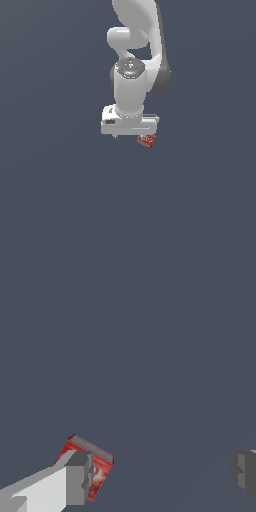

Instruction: Pick up the object and move it to a goal position.

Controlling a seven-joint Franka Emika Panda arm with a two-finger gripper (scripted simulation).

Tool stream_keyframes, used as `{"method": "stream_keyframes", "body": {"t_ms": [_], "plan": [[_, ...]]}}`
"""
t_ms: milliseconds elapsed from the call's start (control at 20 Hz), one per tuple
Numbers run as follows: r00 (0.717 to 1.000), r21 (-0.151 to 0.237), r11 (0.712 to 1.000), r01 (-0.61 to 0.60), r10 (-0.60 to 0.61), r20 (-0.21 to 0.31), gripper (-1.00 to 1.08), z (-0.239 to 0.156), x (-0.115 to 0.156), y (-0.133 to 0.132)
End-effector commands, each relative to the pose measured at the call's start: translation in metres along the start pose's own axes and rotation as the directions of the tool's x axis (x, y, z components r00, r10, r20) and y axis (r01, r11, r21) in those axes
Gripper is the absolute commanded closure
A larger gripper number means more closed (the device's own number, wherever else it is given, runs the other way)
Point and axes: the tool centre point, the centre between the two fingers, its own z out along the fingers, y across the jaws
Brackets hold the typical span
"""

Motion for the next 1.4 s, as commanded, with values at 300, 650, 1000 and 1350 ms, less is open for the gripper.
{"method": "stream_keyframes", "body": {"t_ms": [300,650,1000,1350], "plan": [[1.0,0.009,1.0,-0.009,0.009,-0.002,-0.92,0.003,0.002,0.011],[1.0,0.013,1.0,-0.012,0.012,-0.004,-0.92,0.005,0.002,0.017],[0.999,0.01,0.999,0.048,-0.048,-0.003,-0.92,0.012,-0.002,0.011],[0.98,0.005,0.98,0.197,-0.197,-0.001,-0.92,0.029,-0.013,-0.005]]}}
